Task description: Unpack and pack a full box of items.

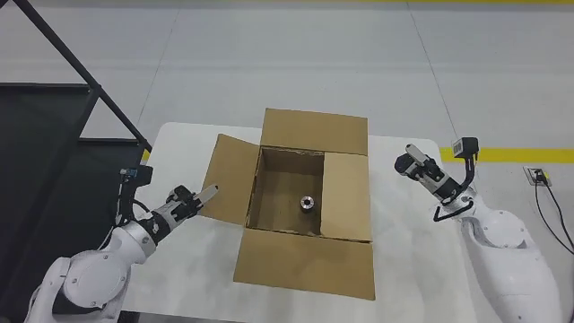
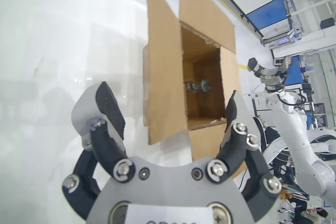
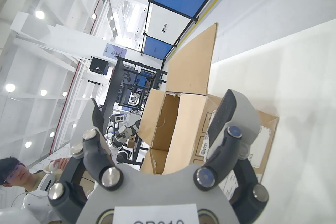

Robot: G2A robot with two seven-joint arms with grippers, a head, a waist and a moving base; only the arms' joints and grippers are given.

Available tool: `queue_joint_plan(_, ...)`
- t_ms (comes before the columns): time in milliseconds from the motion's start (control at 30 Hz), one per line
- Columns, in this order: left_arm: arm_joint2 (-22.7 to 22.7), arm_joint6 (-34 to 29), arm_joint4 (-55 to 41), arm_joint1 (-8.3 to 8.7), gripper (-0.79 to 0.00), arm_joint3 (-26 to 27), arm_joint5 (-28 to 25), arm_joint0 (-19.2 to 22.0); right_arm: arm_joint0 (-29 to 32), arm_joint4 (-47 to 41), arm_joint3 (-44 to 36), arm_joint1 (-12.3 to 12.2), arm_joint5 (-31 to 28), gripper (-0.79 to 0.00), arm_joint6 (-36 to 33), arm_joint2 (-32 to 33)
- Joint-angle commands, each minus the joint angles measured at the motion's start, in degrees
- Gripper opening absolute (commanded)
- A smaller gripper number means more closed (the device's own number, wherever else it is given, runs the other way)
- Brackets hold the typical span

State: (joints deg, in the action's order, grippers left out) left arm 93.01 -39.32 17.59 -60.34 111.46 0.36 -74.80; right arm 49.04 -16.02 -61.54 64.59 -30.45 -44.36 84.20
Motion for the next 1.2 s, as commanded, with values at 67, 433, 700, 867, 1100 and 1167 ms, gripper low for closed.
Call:
queue_joint_plan(67, 0.8, -3.3, -9.3, -0.02, 0.000, 5.0, -1.9, 0.2, 3.8, -3.0, -4.2, -0.9, -0.5, 0.000, -3.8, 2.9)
queue_joint_plan(433, -21.0, -13.8, -16.1, -1.96, 0.000, -15.3, -1.7, 24.4, 13.1, -14.5, -8.6, -3.1, -3.8, 0.000, -15.9, 12.2)
queue_joint_plan(700, -36.8, -15.8, -26.8, -6.65, 0.000, -34.9, -3.5, 38.9, 16.0, -17.4, -5.1, -3.9, -5.1, 0.000, -17.3, 15.7)
queue_joint_plan(867, -43.8, -10.5, -24.2, -9.21, 0.000, -41.3, -4.4, 42.5, 15.8, -18.6, -2.4, -4.4, -5.6, 0.000, -18.1, 17.1)
queue_joint_plan(1100, -48.8, -7.1, -25.3, -11.93, 0.000, -46.3, -6.2, 44.3, 16.3, -18.5, -0.6, -5.1, -5.8, 0.000, -18.4, 19.1)
queue_joint_plan(1167, -48.8, -7.1, -25.3, -11.93, 0.000, -46.3, -6.2, 44.3, 16.3, -18.5, -0.6, -5.1, -5.8, 0.000, -18.4, 19.1)
